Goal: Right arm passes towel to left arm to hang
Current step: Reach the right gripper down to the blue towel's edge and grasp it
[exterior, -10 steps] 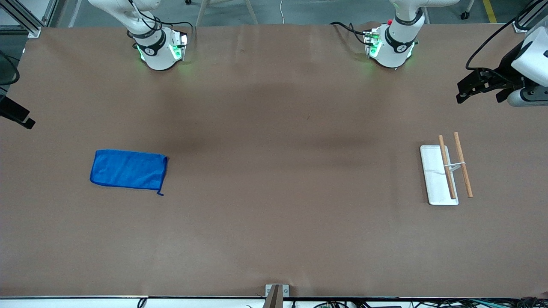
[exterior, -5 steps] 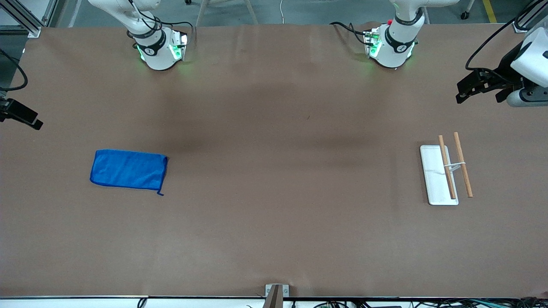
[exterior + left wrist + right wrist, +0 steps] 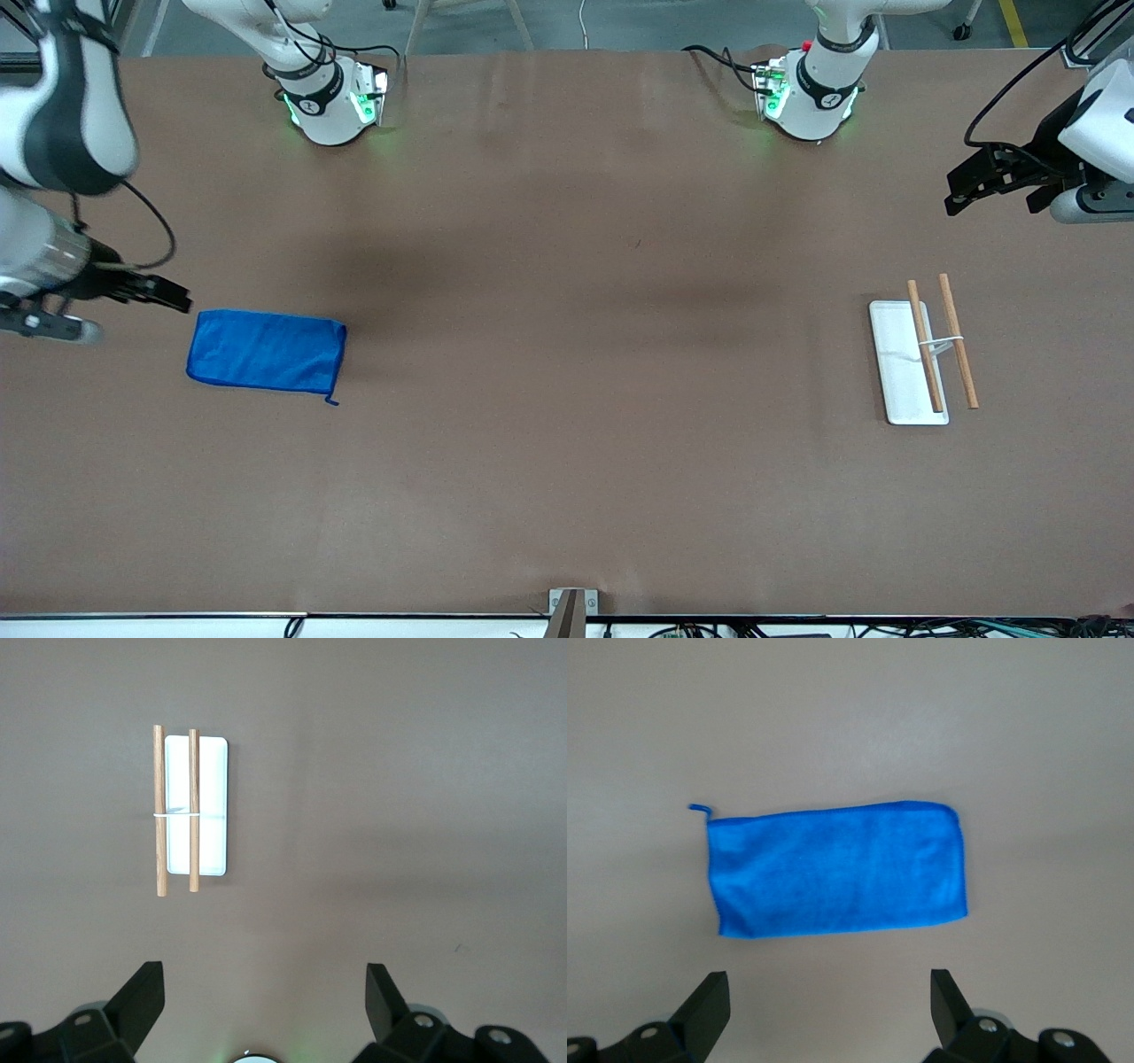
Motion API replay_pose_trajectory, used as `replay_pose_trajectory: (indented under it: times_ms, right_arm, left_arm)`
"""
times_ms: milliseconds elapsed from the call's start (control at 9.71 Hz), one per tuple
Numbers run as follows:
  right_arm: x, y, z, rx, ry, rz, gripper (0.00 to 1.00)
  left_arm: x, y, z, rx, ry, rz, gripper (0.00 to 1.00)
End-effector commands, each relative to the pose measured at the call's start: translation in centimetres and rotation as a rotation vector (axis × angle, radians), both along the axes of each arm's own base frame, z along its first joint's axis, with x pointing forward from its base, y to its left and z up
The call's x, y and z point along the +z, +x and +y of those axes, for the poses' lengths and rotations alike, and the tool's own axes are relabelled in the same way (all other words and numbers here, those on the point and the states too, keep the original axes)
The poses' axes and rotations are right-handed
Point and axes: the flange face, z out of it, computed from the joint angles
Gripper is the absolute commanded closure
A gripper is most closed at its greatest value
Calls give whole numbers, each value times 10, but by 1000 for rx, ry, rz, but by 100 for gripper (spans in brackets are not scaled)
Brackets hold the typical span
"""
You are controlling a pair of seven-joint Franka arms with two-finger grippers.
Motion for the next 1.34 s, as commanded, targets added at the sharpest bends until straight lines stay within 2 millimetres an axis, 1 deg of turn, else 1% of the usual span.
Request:
replay_pose_trajectory:
  times_ms: [0,206,309,618,926,1235]
  right_arm:
    - [-86,-24,-8,32,-1,5,0]
    - [-153,-28,-20,78,6,25,0]
    - [-172,-26,-19,82,4,14,0]
    - [-200,-14,-23,89,-8,-45,0]
    - [-215,-11,-27,86,-8,-34,0]
    - [-222,-10,-28,82,-7,-29,0]
  left_arm:
    - [-19,5,2,-16,19,33,0]
    - [-20,5,2,-14,19,35,0]
    - [-21,6,2,-14,20,38,0]
    - [-23,6,3,-11,20,41,0]
    - [-24,6,2,-13,20,42,0]
    - [-24,7,2,-11,20,44,0]
